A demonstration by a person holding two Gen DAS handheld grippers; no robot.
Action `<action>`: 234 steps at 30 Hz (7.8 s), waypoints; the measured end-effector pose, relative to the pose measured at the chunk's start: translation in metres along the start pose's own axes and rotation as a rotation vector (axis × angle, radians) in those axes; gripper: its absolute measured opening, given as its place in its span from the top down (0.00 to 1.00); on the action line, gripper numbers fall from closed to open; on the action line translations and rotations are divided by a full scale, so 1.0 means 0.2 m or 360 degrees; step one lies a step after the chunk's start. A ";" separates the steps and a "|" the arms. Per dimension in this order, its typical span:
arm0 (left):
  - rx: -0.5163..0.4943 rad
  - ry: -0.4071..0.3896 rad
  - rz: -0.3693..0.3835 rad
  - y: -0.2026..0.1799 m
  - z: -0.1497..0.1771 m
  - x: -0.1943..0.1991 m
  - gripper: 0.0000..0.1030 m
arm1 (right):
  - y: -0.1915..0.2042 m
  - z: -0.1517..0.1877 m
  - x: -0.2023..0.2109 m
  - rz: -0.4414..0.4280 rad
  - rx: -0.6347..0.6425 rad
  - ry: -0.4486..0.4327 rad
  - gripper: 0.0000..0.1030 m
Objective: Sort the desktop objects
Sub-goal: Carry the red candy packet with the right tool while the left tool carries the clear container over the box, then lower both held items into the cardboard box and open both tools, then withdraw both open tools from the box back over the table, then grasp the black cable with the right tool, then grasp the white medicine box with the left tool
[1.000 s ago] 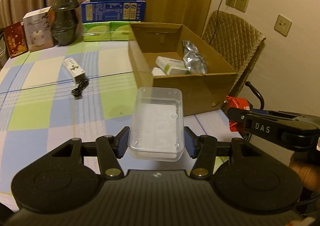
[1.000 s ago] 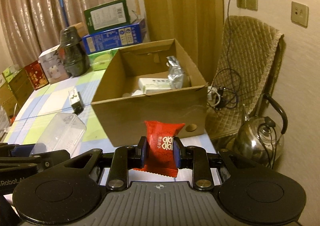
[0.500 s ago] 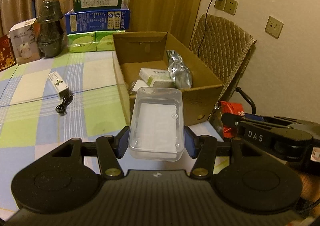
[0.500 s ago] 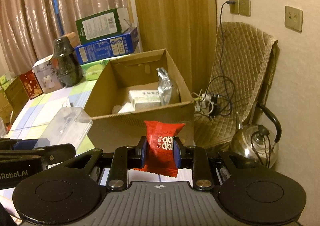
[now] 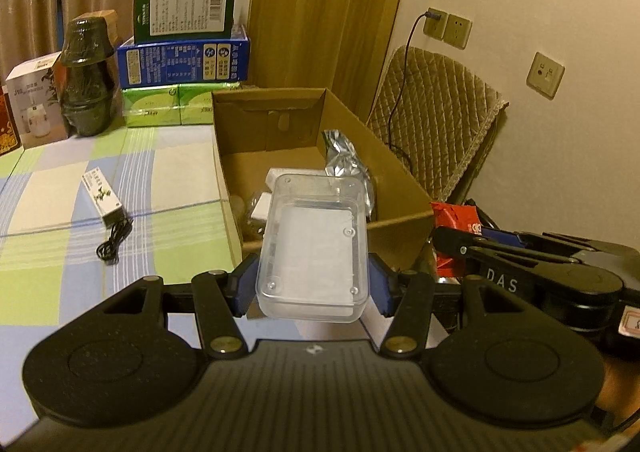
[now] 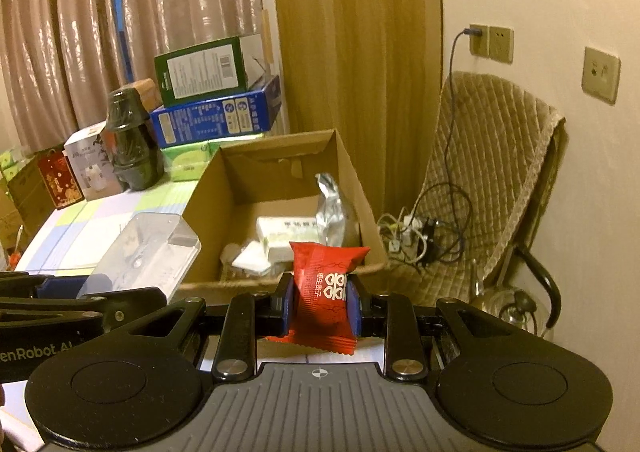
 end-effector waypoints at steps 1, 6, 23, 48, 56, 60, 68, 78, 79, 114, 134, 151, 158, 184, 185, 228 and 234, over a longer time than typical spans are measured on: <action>-0.0001 -0.0006 0.0001 0.00 -0.02 -0.01 0.50 | 0.00 -0.02 -0.02 0.0002 0.0005 -0.0005 0.77; 0.0004 -0.0032 -0.0006 0.04 -0.12 -0.05 0.50 | 0.00 -0.11 -0.09 -0.0002 0.0024 -0.0010 0.77; 0.0045 -0.0024 -0.0058 0.23 -0.34 -0.26 0.50 | 0.10 -0.22 -0.37 -0.0073 0.0081 0.0102 0.77; 0.0110 0.0007 -0.0049 0.39 -0.32 -0.38 0.32 | 0.10 -0.23 -0.51 -0.0064 0.0049 0.0160 0.77; 0.0131 -0.0019 -0.0068 0.43 -0.31 -0.30 0.32 | 0.18 -0.31 -0.53 -0.0140 -0.0005 0.0113 0.41; 0.0132 -0.0016 -0.0080 0.45 -0.30 -0.27 0.32 | 0.13 -0.32 -0.50 -0.0133 -0.0049 0.0085 0.38; 0.0174 -0.0019 -0.0103 0.51 -0.24 -0.21 0.28 | 0.05 -0.22 -0.41 -0.0105 -0.0150 0.0161 0.37; 0.0175 -0.0030 -0.0168 0.56 -0.13 -0.05 0.19 | 0.16 -0.10 -0.21 -0.0142 -0.0134 0.0180 0.15; 0.0179 -0.0031 -0.0176 0.57 -0.12 -0.03 0.18 | 0.18 -0.09 -0.20 -0.0146 -0.0128 0.0180 0.14; 0.0405 -0.0081 -0.0695 1.50 0.23 0.64 0.05 | 1.23 0.19 0.01 -0.0564 0.0289 0.0162 0.02; 0.0492 0.0011 -0.0694 1.98 0.28 0.32 0.05 | 1.66 0.31 -0.68 -0.0550 0.0444 0.0263 0.33; 0.0454 0.0014 -0.0624 2.11 0.13 0.07 0.05 | 1.80 0.34 -0.95 -0.0504 0.0646 0.0244 0.72; 0.0452 0.0035 -0.0588 2.09 0.15 0.04 0.05 | 1.73 0.31 -0.97 -0.0427 0.0578 0.0289 0.92; 0.0468 0.0044 -0.0535 2.08 0.17 0.01 0.05 | 1.68 0.09 -1.05 -0.0419 0.0428 0.0081 0.93; 0.0470 0.0042 -0.0537 2.09 0.17 0.01 0.05 | 1.69 0.10 -1.04 -0.0456 0.0430 0.0097 0.93; 0.0172 0.0148 -0.0352 1.91 0.05 -0.40 0.68 | 1.61 0.18 -1.00 -0.0415 0.0498 0.0129 0.93; 0.0193 0.0211 -0.0354 1.79 0.18 -0.22 0.68 | 1.60 0.23 -0.87 -0.0456 0.0477 0.0137 0.93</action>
Point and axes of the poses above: each gripper's, at about its wrist camera, not at the fingertips, and x roughly against the way its jaws point, y to its left, z to its underside, the point moved 9 cm from there along -x, roughly the way its jaws point, and after that the axes turned 15 degrees about z, right-handed, at the moved point
